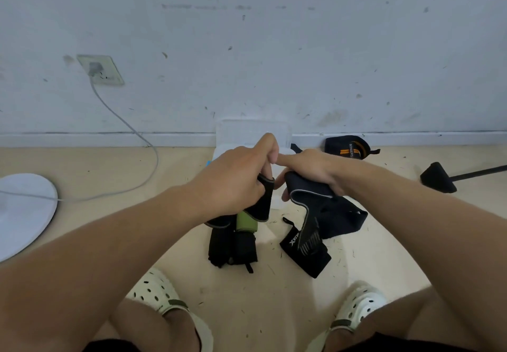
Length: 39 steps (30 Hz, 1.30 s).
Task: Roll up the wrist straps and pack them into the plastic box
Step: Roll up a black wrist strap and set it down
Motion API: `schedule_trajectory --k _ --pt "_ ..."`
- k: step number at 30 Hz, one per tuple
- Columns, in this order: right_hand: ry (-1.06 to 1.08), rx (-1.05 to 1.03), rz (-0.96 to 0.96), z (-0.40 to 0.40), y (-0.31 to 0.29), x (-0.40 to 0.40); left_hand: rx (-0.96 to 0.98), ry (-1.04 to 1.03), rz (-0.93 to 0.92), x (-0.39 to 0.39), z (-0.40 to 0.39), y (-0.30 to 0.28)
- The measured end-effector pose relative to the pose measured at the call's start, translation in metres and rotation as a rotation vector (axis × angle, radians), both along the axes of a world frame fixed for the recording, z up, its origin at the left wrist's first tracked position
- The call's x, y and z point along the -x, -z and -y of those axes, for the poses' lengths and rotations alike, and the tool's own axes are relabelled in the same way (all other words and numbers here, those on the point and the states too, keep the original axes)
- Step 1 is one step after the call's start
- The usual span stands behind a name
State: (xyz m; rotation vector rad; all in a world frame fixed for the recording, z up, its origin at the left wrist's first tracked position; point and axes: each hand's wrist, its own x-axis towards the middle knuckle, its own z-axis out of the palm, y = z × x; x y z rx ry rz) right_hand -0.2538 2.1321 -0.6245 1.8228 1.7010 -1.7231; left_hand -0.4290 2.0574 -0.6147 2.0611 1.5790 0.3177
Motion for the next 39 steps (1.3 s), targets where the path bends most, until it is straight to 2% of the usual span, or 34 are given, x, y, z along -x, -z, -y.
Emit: schedule_trajectory --k 3,5,9,11,13,16,18,21,23,26,31,35,37,39 --pt "0.006 0.122 -0.076 0.004 0.000 0.003 -0.050 0.041 0.031 -0.003 0.003 -0.002" --pt "-0.046 0.122 -0.061 0.005 0.003 0.004 -0.053 0.052 0.039 -0.004 0.005 -0.002" --pt "-0.037 -0.125 -0.004 0.002 0.016 0.006 0.088 0.057 0.121 -0.001 0.010 -0.002" --pt "-0.044 -0.223 -0.081 -0.003 0.017 0.005 0.111 -0.071 0.148 0.003 0.008 -0.002" --pt "-0.088 -0.274 -0.183 -0.006 0.013 0.004 0.147 -0.278 0.090 0.011 0.001 -0.001" --pt "-0.194 -0.360 -0.266 -0.005 0.000 0.002 0.345 -0.482 0.099 0.030 -0.011 0.004" --pt "-0.210 -0.387 -0.348 -0.002 -0.009 0.002 0.504 -0.547 0.226 0.039 -0.015 0.007" --pt "-0.291 -0.413 -0.356 -0.002 -0.012 -0.002 0.661 -0.624 0.685 0.041 -0.019 0.009" --pt "-0.347 -0.391 -0.314 -0.004 -0.009 -0.004 0.642 -0.676 0.956 0.037 -0.022 0.007" --pt "-0.404 -0.328 -0.219 -0.001 -0.004 -0.004 0.542 -0.717 1.122 0.032 -0.026 0.003" --pt "-0.449 -0.309 -0.117 0.000 0.002 -0.010 0.453 -0.760 1.174 0.029 -0.027 -0.002" --pt "-0.397 -0.275 0.028 0.003 -0.006 -0.012 0.358 -0.723 1.094 0.028 -0.026 -0.001" --pt "-0.291 -0.328 0.036 0.001 -0.011 -0.014 0.343 -0.678 1.025 0.026 -0.024 -0.001" --pt "-0.096 -0.412 -0.024 -0.004 -0.017 -0.016 0.339 -0.646 0.927 0.025 -0.021 0.004"
